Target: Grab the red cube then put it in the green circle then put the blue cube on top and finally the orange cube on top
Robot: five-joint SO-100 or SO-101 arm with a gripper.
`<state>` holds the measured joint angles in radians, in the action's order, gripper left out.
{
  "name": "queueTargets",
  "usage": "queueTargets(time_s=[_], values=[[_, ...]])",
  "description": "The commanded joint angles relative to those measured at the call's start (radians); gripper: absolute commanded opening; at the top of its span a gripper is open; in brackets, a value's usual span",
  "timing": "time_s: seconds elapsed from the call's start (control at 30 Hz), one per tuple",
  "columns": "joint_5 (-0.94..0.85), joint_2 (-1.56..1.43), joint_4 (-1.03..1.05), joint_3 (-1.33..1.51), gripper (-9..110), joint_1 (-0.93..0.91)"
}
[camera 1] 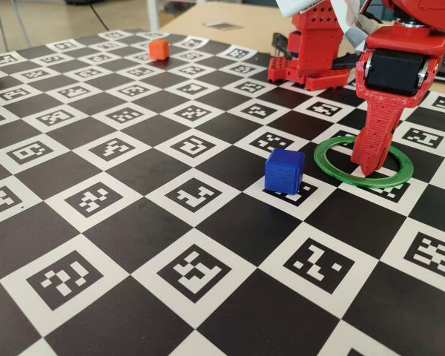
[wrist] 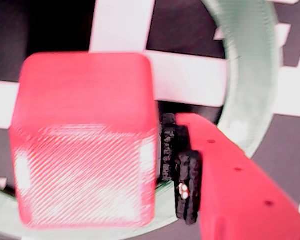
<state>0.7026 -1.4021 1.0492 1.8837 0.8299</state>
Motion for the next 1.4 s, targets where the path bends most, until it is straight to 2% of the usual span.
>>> queueTargets(time_s=[0.0, 0.13, 0.43, 0.67, 0.87, 1.07, 1.37], values=[[0.018, -0.037, 0.032, -0.020, 35, -0.006], [0.021, -0.051, 0.064, -0.043, 39, -0.020], [-0.002, -0.109, 0.164, -0.101, 40, -0.043], [-0.040, -0.138, 0.304, -0.209, 40, -0.058], [-0.130, -0.150, 0.515, -0.403, 40, -0.109], [-0.279, -0.196, 0.676, -0.569, 39, -0.276], [-0.532, -0.230, 0.719, -0.600, 39, -0.572]])
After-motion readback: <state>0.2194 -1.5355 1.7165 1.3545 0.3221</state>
